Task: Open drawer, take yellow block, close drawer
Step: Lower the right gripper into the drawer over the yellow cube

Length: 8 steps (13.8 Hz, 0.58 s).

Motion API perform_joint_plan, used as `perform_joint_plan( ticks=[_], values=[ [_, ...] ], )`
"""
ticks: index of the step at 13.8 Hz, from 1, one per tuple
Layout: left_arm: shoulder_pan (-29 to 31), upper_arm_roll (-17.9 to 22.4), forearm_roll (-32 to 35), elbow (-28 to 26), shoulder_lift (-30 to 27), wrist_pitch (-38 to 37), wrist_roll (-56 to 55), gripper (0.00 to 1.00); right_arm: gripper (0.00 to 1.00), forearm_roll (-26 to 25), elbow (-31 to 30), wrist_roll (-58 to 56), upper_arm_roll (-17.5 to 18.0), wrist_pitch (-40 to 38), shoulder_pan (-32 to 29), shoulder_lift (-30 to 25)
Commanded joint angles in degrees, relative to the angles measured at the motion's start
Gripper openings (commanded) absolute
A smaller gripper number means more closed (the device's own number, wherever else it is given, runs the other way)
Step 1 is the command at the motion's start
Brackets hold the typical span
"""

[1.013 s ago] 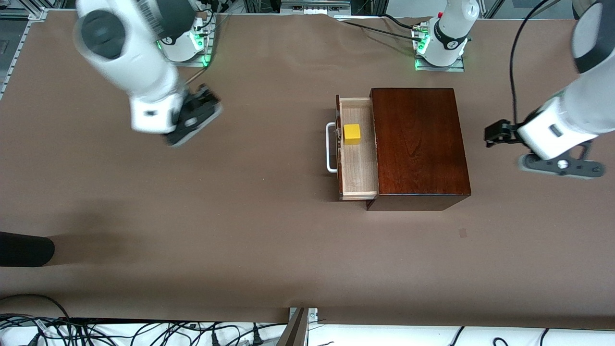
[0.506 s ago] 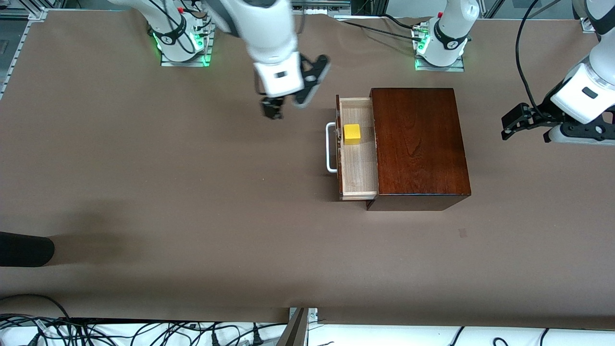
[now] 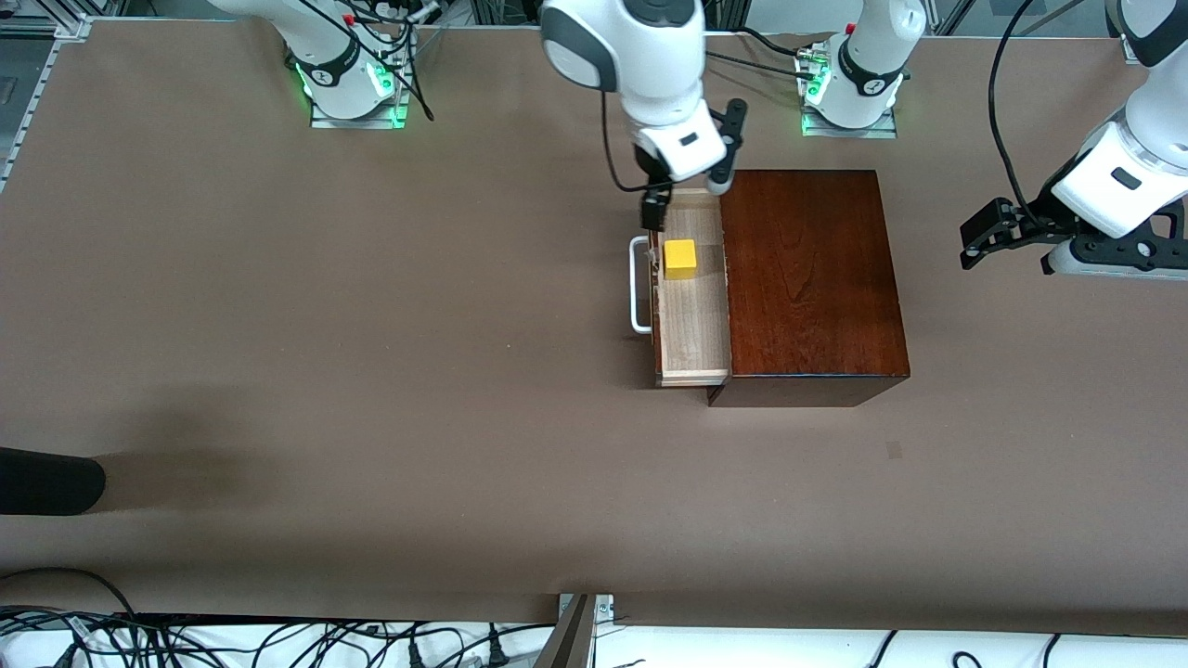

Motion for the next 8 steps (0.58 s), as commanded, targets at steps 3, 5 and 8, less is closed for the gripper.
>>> perform_joint_plan(
  ticks=[3, 5, 8],
  values=[
    [-0.43, -0.20, -0.50, 0.39, -0.55, -0.34, -0.49, 1.00, 1.00, -2.10, 6.41, -9.01, -1.01, 1.15, 0.37, 6.26],
    [-0.43, -0.20, -0.49, 0.39, -0.55, -0.34, -0.40, 1.00, 1.00, -2.37, 6.41, -11.56, -1.27, 1.86, 0.37, 7.76],
    [-0.43, -0.20, -0.58, 0.39, -0.46, -0.34, -0.40, 1.00, 1.00, -2.37, 6.41, -15.52, -1.45, 3.96, 0.11, 9.43]
  ],
)
